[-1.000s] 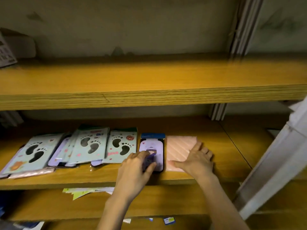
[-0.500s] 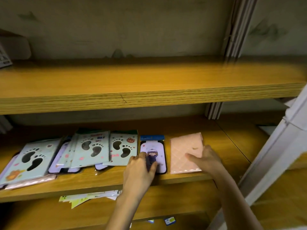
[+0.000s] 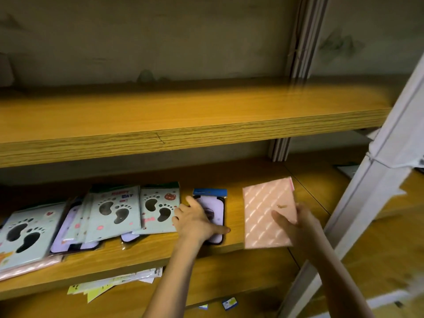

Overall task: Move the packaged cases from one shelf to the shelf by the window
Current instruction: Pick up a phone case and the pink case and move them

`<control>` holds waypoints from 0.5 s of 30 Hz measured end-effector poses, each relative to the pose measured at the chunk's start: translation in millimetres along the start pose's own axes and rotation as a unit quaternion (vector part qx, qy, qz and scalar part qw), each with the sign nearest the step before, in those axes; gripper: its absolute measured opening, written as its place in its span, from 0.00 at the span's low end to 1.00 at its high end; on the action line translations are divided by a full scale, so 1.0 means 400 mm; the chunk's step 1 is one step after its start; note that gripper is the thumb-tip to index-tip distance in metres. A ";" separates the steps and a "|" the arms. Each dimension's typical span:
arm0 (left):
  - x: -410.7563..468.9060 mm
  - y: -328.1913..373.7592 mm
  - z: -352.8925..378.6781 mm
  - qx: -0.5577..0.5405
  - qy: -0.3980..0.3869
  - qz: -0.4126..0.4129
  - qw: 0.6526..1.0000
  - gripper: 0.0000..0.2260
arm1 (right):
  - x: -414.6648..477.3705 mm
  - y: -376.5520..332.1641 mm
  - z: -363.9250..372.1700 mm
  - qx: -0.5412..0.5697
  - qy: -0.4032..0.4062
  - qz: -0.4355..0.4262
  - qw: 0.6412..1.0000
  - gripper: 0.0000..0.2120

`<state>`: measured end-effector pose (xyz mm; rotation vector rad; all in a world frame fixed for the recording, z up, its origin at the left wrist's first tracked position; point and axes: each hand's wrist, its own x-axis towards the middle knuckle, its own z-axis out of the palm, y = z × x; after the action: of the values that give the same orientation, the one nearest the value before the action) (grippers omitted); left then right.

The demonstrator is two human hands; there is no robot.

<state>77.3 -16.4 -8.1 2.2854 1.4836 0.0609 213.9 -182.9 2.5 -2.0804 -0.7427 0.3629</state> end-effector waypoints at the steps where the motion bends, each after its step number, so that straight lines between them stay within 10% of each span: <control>1: 0.005 -0.003 -0.004 0.004 -0.010 0.002 1.000 0.50 | -0.007 0.000 -0.002 0.001 0.003 0.001 1.000 0.21; 7: 0.025 -0.018 0.000 0.075 -0.041 0.029 0.996 0.50 | -0.065 0.018 -0.015 0.009 0.024 0.006 1.000 0.23; 12: -0.017 -0.024 -0.006 -0.138 -0.003 0.048 0.989 0.25 | -0.139 0.056 -0.053 0.107 0.025 0.023 0.994 0.42; 15: -0.075 -0.016 -0.021 -0.301 -0.030 0.100 0.948 0.14 | -0.170 0.067 -0.077 0.167 0.033 0.012 0.985 0.20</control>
<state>56.7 -38.0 2.9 1.8959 1.0113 0.4364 186.5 -257.3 -2.7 -1.7780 -0.5736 0.4000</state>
